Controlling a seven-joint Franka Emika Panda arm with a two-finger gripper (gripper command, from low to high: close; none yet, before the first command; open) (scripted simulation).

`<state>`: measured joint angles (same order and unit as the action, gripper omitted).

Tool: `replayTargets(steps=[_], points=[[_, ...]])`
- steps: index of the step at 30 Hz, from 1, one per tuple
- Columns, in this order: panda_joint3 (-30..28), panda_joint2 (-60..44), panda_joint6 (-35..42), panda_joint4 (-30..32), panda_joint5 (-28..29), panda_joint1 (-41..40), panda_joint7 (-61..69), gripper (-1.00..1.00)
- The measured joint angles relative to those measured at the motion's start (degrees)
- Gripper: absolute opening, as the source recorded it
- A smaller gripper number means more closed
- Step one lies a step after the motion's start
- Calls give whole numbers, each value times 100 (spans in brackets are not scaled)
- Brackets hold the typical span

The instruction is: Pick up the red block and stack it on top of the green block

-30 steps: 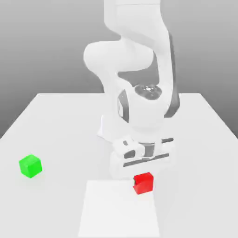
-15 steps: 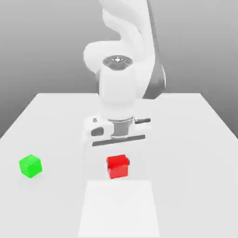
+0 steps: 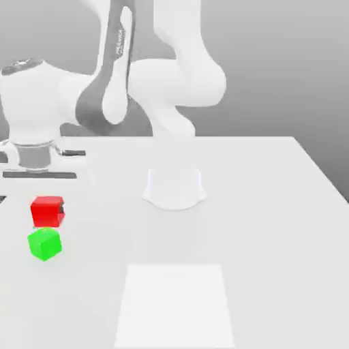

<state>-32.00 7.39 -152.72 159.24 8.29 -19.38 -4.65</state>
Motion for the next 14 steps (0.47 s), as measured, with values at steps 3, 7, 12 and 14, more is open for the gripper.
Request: replayTargets(steps=[3, 7, 12, 14], points=[[-93, -277, -220, -42, -334, 53, 313, -100], [-48, -769, -622, -69, -1030, 174, 820, -100], [386, -1446, -1147, -89, -2121, -45, 1597, 100], [386, -1446, -1147, -89, -2121, -45, 1597, 100]])
